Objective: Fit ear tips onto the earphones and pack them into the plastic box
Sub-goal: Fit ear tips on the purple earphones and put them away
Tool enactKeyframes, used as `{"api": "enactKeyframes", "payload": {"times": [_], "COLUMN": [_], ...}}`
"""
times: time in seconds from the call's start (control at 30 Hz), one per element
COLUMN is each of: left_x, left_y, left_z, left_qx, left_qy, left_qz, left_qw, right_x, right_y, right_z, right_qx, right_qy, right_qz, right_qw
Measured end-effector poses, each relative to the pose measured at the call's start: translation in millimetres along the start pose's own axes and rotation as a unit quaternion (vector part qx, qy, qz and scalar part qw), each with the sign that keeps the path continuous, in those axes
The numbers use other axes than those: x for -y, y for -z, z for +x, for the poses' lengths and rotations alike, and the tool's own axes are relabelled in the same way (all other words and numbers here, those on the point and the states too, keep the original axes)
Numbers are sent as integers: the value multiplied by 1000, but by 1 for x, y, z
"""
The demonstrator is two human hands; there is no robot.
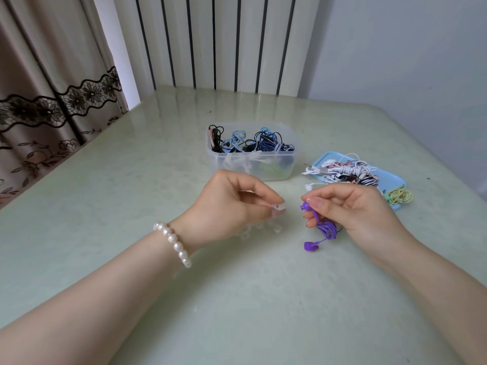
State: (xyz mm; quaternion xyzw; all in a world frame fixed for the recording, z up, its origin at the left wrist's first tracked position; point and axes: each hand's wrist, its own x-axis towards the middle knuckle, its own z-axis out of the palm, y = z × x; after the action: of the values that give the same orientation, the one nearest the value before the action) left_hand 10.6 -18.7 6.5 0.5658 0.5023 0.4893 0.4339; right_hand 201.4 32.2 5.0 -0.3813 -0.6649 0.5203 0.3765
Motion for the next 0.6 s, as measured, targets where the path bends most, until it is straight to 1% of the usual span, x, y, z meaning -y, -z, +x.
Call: {"api": "enactKeyframes", "payload": {"times": [0.17, 0.27, 0.33, 0.47, 0.6], "left_x": [-2, -4, -3, -5, -4], "left_y": [-14, -17, -17, -20, -23], "left_z": [-2, -2, -2, -2, -3], "left_qx": [7, 29, 41, 48, 24], "left_qy": [53, 105, 127, 150, 169], "left_qz": [-118, -224, -267, -295, -315], "left_qw": [992, 968, 955, 942, 934], "right_x": [3, 3, 5, 11, 14], "right_y": [0, 4, 6, 4, 2], "right_z": [-3, -3, -4, -8, -11], "right_qx": [4, 27, 40, 64, 58], "right_qy": [-10, -4, -2, -9, 1], "right_qz": [55, 84, 111, 165, 152], "right_qw": [998, 996, 993, 984, 987]}}
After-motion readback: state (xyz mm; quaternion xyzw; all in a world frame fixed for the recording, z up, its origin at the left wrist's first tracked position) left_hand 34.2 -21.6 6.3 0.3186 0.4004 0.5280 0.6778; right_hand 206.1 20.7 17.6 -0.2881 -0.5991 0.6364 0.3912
